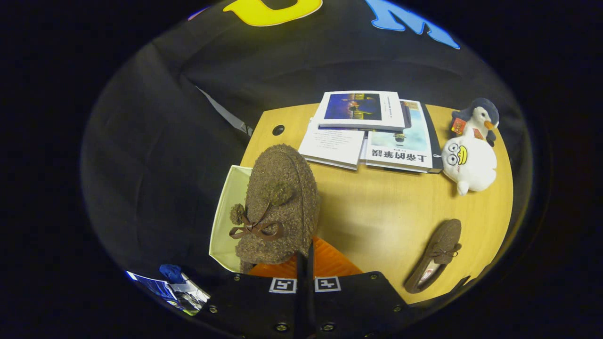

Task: Open the storage box then place both shoes into the box .Put the left shoe in first, then the right shoe, with the right side of both shoes facing outward in a uniform manner.

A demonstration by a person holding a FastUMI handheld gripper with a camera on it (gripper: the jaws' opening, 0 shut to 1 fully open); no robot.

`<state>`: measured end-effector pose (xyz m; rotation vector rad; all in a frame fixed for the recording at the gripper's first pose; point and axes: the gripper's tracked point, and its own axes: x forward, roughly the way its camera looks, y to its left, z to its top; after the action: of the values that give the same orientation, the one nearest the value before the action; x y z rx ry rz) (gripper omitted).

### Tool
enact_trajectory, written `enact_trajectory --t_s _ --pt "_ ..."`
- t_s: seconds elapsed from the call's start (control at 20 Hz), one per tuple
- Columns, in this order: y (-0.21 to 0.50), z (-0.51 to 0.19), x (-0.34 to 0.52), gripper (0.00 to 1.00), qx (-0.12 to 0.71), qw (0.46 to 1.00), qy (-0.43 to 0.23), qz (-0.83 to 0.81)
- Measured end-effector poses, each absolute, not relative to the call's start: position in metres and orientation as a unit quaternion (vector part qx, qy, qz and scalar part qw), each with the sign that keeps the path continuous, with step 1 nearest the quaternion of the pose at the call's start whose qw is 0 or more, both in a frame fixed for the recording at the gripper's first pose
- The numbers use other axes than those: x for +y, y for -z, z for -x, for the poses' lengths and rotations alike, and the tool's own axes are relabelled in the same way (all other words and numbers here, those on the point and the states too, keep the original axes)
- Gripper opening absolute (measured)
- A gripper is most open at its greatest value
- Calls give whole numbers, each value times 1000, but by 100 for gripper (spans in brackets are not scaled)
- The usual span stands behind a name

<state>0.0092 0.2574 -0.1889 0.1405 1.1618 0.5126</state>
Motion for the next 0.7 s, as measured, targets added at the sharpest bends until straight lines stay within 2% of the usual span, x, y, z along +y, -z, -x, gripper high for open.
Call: enact_trajectory --t_s 0.35,0.7 --pt "194 -2 338 0 559 781 -270 -61" --pt "241 7 392 0 590 769 -238 -67"
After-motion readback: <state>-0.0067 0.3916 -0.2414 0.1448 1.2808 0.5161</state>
